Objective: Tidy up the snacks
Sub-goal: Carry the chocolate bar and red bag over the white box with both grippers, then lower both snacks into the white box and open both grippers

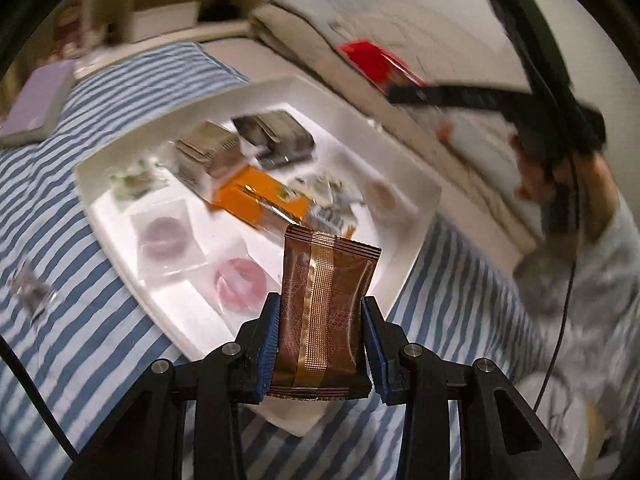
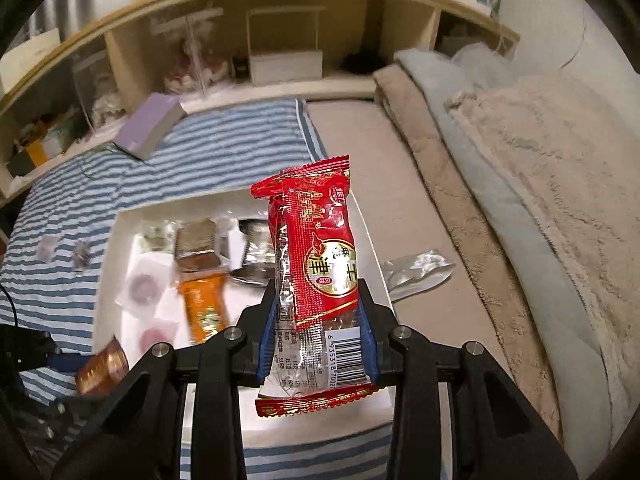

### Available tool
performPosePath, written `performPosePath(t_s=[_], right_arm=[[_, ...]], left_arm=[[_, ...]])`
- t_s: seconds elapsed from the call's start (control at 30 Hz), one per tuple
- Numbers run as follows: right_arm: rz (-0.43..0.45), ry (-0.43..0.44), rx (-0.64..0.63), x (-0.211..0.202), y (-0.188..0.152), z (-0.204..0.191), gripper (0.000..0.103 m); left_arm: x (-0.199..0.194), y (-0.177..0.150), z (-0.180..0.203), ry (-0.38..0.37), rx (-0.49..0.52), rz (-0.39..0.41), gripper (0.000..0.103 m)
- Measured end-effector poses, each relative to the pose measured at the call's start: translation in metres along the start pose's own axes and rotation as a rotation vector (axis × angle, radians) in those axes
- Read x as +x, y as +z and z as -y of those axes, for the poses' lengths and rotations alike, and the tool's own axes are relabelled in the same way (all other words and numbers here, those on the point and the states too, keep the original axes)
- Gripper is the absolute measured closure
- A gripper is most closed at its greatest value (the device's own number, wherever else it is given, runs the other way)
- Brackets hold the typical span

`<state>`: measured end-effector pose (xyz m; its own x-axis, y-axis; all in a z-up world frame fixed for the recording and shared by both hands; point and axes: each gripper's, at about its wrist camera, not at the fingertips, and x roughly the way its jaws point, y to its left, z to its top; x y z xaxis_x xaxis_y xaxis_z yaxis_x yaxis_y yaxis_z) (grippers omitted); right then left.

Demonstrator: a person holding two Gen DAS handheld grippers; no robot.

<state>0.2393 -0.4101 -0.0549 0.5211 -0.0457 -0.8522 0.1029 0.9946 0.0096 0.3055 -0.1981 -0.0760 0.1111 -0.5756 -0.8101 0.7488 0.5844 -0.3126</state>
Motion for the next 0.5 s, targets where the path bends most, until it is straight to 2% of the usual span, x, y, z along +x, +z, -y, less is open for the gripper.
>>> performPosePath(t_s=[0.23,0.4,0.5], right_arm=[[-0.075,-0.018,0.004,0.054,0.012,0.012,0.068],[-0.133,-0.039,0.013,0.09,0.021,0.017,0.068],[-0.153,-0.057,0.027,0.109,0.027,0.018,0.068]], left_arm=[[0.038,0.009,0.001,-0.008,0.166,-0.15,0.064],[0.056,0.011,-0.001,-0.036,0.197,-0.201,0.064],[0.07,0.015,-0.004,-0.018,0.204,-0.205,0.063]])
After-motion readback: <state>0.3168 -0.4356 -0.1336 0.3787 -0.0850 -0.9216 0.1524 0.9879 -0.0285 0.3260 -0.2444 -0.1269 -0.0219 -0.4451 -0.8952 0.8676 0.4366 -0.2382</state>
